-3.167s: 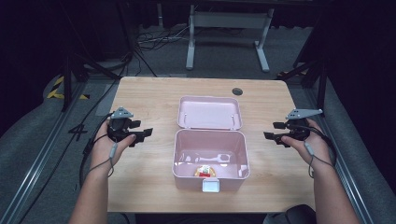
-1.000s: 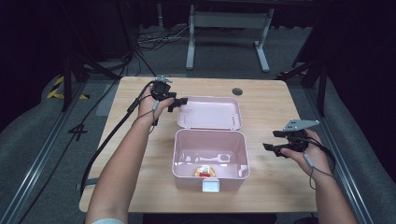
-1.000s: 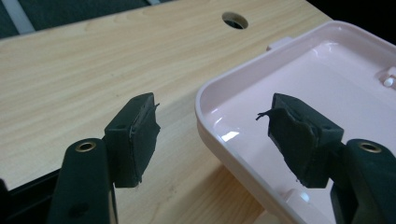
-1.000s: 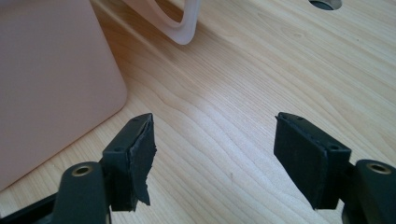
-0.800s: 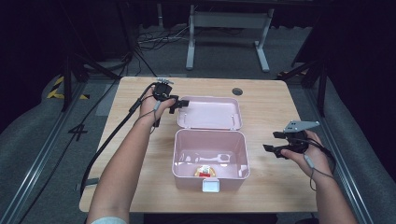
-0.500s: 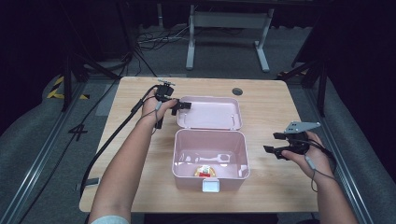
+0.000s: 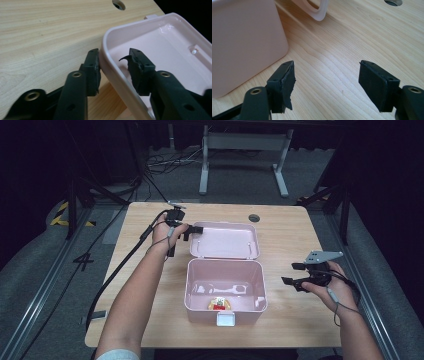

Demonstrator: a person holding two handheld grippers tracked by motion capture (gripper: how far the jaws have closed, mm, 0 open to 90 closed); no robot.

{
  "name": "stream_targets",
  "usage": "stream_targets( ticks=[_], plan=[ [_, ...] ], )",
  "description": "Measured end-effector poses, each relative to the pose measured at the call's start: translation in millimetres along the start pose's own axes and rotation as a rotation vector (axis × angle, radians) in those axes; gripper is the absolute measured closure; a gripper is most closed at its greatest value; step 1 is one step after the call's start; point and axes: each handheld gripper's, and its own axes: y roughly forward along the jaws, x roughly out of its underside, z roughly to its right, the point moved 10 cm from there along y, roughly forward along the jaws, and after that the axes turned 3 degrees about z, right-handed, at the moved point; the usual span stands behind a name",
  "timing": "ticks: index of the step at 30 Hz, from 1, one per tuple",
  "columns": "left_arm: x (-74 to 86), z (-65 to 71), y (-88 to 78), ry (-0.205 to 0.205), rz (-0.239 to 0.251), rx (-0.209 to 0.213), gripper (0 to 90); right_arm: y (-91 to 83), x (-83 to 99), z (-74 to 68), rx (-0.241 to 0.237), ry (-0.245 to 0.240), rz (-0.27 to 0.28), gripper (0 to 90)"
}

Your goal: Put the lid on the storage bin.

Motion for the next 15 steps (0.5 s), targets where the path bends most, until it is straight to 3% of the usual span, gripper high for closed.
stream_targets(
  ticks=[4,7,15],
  plan=[
    [-4.6,3.4,-3.4,0.031,0.018,-0.02,65.5,0.1,-0.5,0.7,0.003,0.001,0.002,29.7],
    [-11.3,6.5,-8.9,0.032,0.054,-0.022,68.4,0.6,-0.3,-0.2,0.001,0.0,-0.001,29.8],
    [-28.1,19.5,-23.3,0.121,0.108,-0.066,69.7,-0.8,-2.7,0.1,0.004,-0.005,0.011,29.9]
  ],
)
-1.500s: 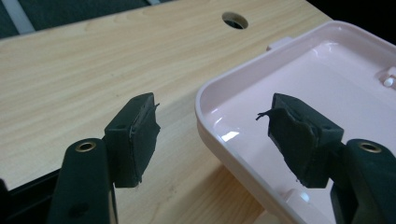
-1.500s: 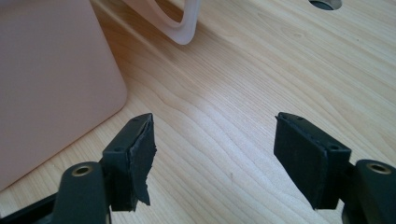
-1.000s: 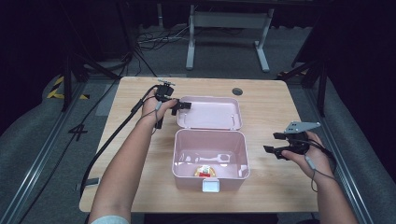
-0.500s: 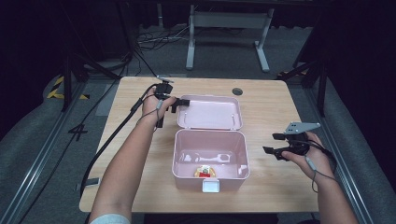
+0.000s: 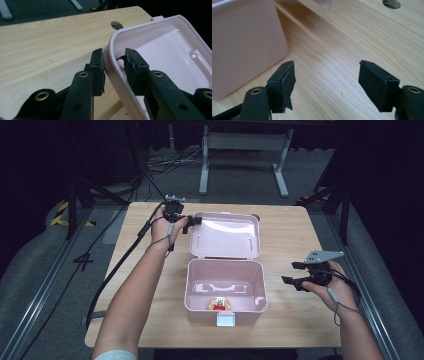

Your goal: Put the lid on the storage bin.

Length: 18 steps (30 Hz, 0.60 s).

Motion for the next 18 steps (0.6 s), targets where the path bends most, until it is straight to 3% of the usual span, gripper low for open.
stream_targets(
  ticks=[18],
  plan=[
    [-21.0,16.9,-23.4,0.109,0.059,-0.035,72.2,-1.8,-4.0,-2.6,-0.004,-0.004,0.014,30.3]
  ],
)
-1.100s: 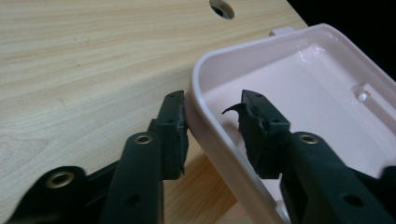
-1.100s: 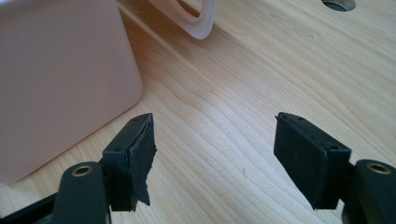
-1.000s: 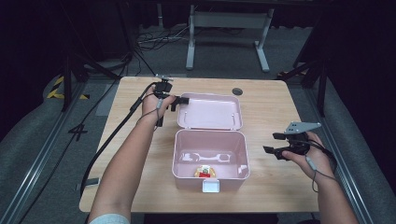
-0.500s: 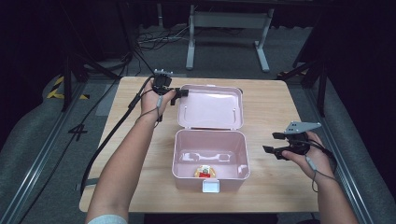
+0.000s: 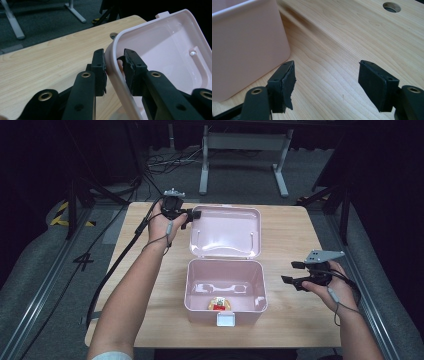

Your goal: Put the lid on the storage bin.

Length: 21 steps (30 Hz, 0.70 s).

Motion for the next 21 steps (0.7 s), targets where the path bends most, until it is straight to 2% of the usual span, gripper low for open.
stream_targets(
  ticks=[14,21],
  plan=[
    [-17.1,19.0,-27.9,0.065,0.08,-0.003,74.9,-2.0,-6.6,-6.6,-0.003,-0.022,0.01,30.4],
    [-22.3,29.9,-41.4,0.103,0.106,-0.012,75.7,-1.0,-8.5,-9.6,-0.006,-0.032,0.008,30.5]
  ],
)
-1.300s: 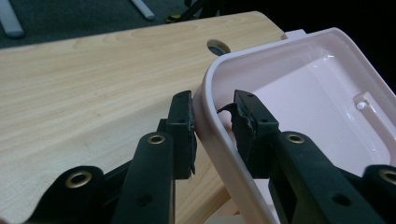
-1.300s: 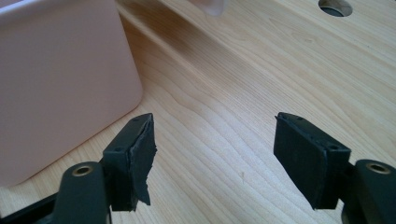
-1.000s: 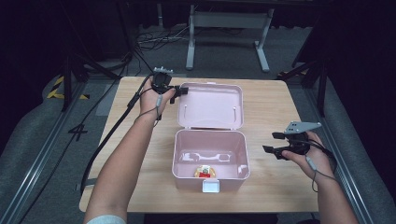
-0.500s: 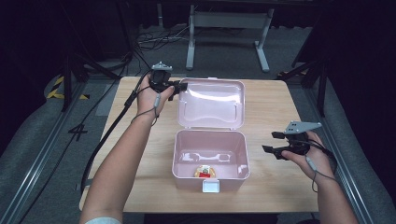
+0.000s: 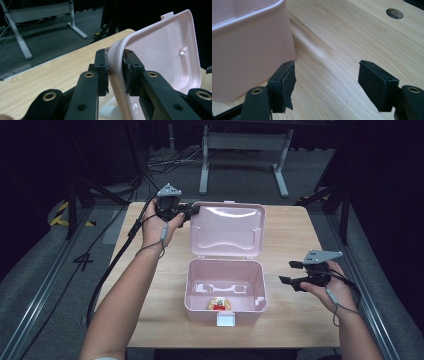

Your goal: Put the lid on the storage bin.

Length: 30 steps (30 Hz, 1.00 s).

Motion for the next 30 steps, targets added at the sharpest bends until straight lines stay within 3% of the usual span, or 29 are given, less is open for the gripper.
stream_targets(
  ticks=[22,25,27,30],
  plan=[
    [-9.0,32.6,-38.2,0.087,0.058,-0.005,75.4,-0.2,-13.3,-9.8,-0.027,-0.028,0.023,30.5],
    [-9.1,37.3,-42.8,0.099,0.062,-0.004,74.9,-1.1,-16.5,-10.8,-0.033,-0.019,0.041,31.3],
    [-8.8,40.9,-46.4,0.11,0.067,-0.007,74.4,-3.1,-21.0,-13.9,-0.066,-0.003,0.071,33.6],
    [-8.2,44.6,-50.1,0.102,0.078,0.005,73.2,-5.2,-24.6,-16.0,-0.078,0.0,0.098,32.0]
  ],
)
